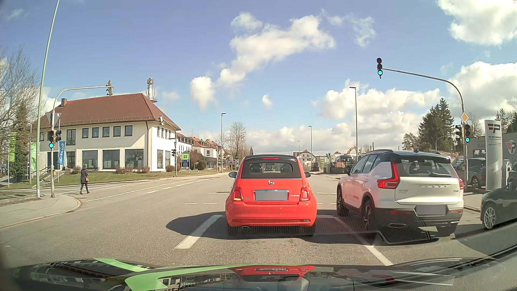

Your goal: Follow the waypoints while adhering to traffic rules and regulations

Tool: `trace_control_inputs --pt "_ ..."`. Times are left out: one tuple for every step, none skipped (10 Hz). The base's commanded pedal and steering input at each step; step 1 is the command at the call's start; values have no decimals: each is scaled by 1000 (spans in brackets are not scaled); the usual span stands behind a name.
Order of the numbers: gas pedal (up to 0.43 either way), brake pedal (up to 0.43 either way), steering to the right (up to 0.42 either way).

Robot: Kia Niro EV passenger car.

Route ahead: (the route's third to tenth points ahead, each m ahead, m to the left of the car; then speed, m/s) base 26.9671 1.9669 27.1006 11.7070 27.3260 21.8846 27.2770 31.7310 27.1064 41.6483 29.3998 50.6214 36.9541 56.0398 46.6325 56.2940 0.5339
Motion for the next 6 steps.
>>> trace_control_inputs --pt "319 0 0" --pt "319 0 0" --pt "319 0 0" --pt "319 0 0" --pt "319 0 0" --pt "319 0 0"
